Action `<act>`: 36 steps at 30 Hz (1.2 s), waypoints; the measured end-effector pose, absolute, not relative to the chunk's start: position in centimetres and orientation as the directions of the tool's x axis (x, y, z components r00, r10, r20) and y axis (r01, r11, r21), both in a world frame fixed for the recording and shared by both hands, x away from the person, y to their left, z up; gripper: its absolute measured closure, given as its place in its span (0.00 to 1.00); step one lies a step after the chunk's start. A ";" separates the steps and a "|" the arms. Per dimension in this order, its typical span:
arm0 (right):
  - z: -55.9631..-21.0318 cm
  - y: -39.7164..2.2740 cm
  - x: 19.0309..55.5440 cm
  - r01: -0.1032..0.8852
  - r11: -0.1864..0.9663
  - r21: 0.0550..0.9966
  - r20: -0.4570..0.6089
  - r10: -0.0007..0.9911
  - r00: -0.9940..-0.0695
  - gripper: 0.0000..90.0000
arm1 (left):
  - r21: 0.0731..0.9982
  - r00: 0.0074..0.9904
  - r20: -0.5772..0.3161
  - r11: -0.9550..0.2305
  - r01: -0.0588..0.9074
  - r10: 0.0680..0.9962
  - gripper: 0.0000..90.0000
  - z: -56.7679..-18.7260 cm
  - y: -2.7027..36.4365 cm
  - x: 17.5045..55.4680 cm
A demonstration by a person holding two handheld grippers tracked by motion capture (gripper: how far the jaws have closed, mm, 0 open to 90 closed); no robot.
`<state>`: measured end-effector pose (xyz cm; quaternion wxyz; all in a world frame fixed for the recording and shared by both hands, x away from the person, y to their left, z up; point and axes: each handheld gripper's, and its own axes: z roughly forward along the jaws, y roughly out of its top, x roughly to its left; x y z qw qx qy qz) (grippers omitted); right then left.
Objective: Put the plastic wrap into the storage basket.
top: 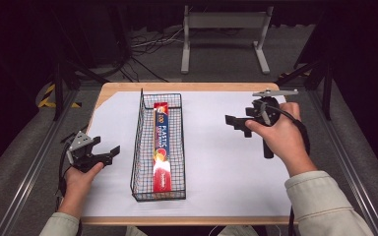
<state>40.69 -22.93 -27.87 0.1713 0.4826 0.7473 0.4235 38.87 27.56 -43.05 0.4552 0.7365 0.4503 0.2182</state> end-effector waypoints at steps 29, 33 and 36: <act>-38.4 -32.9 38.8 0.478 0.155 0.864 0.133 0.847 -0.515 0.19 | 0.852 0.468 -0.054 -0.203 0.482 0.882 0.15 -44.0 28.0 36.4; -39.8 -33.2 38.4 0.471 0.148 0.870 0.135 0.847 -0.514 0.19 | 0.848 0.482 -0.045 -0.221 0.481 0.875 0.14 -44.2 27.6 36.4; -41.2 -33.1 38.0 0.481 0.167 0.860 0.123 0.849 -0.514 0.19 | 0.847 0.487 -0.042 -0.227 0.481 0.873 0.14 -44.3 27.5 36.4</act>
